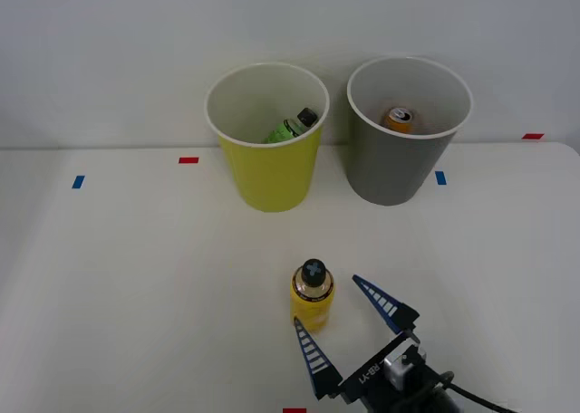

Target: Put cans in the gray bin, plastic bottles in the light green bin

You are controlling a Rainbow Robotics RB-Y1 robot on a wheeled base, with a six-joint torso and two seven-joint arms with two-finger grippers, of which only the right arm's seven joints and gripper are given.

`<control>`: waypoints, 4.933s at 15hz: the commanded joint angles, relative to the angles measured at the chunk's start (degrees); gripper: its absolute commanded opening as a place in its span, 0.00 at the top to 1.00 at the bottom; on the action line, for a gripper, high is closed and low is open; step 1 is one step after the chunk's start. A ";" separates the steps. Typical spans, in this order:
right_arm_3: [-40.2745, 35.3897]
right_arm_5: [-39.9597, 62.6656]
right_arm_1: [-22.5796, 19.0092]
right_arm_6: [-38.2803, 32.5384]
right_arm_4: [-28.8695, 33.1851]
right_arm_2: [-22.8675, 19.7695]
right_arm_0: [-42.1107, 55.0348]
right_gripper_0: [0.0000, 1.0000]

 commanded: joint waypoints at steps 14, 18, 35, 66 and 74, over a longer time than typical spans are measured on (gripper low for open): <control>0.00 12.09 2.82 -0.42 -0.15 5.01 -6.97 0.00; 0.00 12.00 3.00 -0.25 -0.15 5.01 -6.88 0.00; -0.79 4.62 1.33 1.25 -7.09 3.77 -2.57 0.88; -35.77 57.09 13.37 -1.13 -21.06 -2.47 -29.56 1.00; -11.34 57.18 16.83 -0.07 -19.92 -11.34 -49.51 1.00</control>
